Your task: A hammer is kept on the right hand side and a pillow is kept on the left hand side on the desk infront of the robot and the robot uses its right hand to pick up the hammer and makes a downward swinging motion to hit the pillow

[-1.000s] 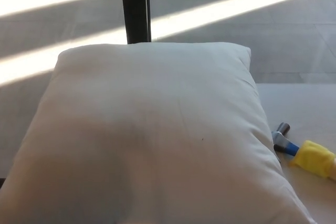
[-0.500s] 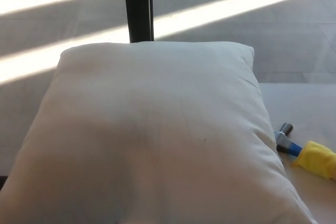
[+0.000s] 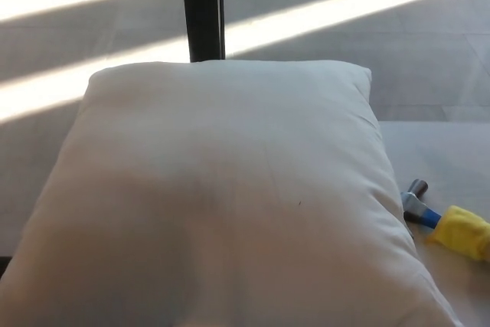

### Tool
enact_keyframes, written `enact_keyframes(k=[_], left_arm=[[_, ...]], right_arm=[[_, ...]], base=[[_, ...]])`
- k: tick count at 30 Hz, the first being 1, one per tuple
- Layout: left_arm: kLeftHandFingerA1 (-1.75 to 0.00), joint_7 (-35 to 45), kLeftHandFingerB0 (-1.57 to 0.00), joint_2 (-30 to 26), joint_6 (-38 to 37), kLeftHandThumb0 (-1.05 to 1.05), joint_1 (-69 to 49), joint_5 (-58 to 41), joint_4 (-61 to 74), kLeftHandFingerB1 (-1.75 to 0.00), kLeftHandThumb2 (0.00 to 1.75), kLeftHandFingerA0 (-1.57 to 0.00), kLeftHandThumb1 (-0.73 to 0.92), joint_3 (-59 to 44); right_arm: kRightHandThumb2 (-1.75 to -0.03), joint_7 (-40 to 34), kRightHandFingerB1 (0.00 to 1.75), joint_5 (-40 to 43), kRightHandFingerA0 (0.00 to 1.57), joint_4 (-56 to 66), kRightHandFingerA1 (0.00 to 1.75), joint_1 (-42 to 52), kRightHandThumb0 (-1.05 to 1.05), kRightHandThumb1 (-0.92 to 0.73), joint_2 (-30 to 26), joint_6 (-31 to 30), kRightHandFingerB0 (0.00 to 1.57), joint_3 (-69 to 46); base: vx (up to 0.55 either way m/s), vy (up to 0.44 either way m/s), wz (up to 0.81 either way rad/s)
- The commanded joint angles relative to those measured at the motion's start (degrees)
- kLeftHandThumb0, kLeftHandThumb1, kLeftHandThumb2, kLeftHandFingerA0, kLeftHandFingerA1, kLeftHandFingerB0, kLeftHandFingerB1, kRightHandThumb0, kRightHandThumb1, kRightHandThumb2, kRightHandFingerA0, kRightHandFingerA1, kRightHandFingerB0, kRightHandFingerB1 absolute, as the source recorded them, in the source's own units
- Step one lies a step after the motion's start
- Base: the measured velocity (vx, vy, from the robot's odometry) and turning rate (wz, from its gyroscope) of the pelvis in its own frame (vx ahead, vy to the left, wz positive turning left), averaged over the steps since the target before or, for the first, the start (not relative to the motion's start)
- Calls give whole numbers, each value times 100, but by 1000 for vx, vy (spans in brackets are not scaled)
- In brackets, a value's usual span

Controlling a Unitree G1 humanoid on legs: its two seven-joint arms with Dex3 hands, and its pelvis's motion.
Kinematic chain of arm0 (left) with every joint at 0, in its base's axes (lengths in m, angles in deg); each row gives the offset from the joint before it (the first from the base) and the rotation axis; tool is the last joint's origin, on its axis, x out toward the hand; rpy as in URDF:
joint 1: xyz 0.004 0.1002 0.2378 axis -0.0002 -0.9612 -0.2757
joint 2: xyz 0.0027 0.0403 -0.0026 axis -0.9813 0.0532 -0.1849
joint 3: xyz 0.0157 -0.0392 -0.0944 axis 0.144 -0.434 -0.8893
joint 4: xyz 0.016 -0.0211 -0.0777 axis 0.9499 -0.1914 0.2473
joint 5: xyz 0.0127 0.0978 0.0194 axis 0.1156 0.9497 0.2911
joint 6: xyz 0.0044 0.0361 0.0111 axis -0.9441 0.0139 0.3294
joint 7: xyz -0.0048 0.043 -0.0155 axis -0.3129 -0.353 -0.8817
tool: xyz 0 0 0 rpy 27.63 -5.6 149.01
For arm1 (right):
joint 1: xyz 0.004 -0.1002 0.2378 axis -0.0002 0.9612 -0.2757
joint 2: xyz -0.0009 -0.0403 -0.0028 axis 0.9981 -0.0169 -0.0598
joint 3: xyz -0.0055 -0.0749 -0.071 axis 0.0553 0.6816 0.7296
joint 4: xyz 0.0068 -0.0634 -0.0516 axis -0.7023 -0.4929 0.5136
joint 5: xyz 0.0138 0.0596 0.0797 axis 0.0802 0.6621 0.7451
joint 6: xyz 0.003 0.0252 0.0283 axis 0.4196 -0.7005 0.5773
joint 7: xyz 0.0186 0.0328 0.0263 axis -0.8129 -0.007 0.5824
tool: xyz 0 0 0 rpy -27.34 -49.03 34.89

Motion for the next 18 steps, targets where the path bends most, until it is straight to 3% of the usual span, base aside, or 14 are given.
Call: enact_keyframes(k=[1, 8, 12, 18], left_arm=[[-60, 20, -45, -18, -109, -64, -39, -132, -1, -47, 63, -51, 76, 45], [-62, -41, -49, -33, -114, -65, -46, -168, -69, -48, 62, -55, 76, 71], [-61, -38, -48, -43, -113, -64, -53, -159, -28, -47, 62, -55, 77, 138], [-59, -31, -46, -44, -154, -63, -63, -159, -49, -46, 63, -54, 78, 205]], right_arm=[[-62, 213, 33, -553, 29, -338, 42, -193, -77, -72, -231, 20, 28, 297], [-62, 426, 32, -953, 29, -895, 38, -497, -74, -73, -262, -87, 29, 888], [-62, 376, 31, -1302, 29, -1425, 38, -985, -78, -72, -137, 170, 30, 1329], [-62, 409, 32, -1378, 27, -1454, 38, -1320, -72, -70, 26, 150, 30, 1532]], base=[[0, 0, 0], [0, 0, 0], [0, 0, 0], [0, 0, 0]])
